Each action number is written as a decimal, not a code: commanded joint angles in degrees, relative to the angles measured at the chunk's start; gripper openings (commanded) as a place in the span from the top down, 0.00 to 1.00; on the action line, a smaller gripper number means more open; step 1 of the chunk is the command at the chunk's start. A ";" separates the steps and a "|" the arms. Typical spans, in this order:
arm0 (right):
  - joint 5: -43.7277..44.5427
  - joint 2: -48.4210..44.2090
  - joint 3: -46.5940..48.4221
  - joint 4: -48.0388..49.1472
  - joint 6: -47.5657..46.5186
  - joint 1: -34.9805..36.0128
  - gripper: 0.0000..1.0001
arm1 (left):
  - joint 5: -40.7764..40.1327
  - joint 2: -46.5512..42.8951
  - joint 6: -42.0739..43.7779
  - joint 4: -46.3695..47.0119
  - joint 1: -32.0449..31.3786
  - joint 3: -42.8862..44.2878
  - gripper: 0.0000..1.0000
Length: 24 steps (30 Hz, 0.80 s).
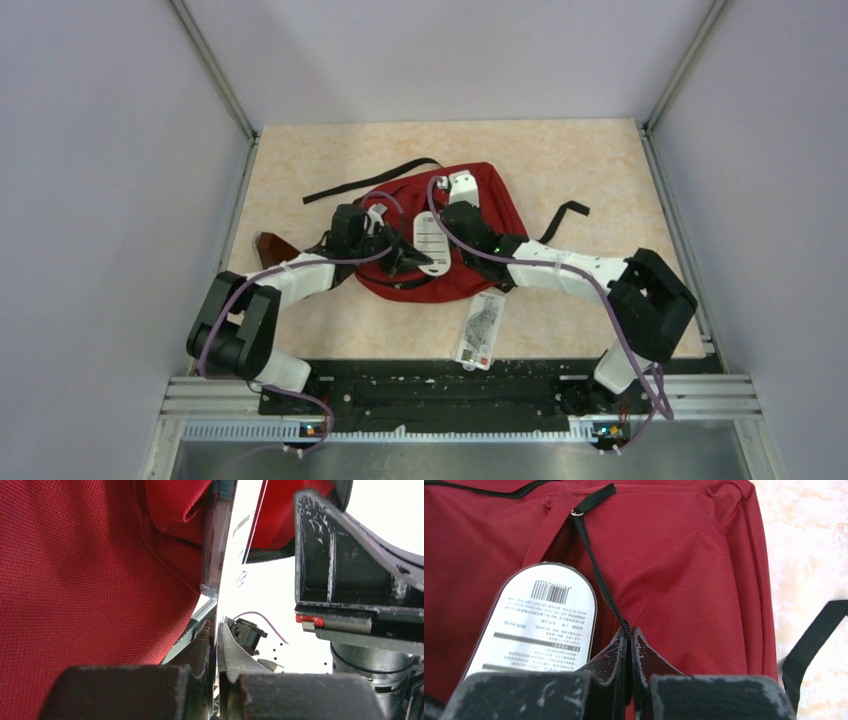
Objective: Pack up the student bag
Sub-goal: Place the stationery in the student bag.
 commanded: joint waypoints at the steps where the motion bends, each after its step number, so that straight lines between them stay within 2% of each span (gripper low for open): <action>1: -2.43 -6.29 -2.71 10.52 -4.10 -0.24 1.00 | -1.71 3.43 -2.73 1.49 0.46 1.43 1.00; 9: -9.54 -8.28 -7.07 16.01 -8.06 1.24 1.00 | -5.38 10.64 -1.48 5.59 1.46 9.97 1.00; 14: -11.82 -7.94 -7.40 14.80 -5.45 1.36 1.00 | -8.48 15.15 -4.59 18.41 1.26 11.76 1.00; 18: -12.82 -7.01 -7.23 14.62 -4.62 1.34 1.00 | -7.82 19.43 -7.21 28.50 -0.06 12.59 1.00; 24: -11.20 -4.31 -5.40 13.20 -3.28 1.40 1.00 | -10.01 22.89 -1.74 28.83 -3.94 15.09 1.00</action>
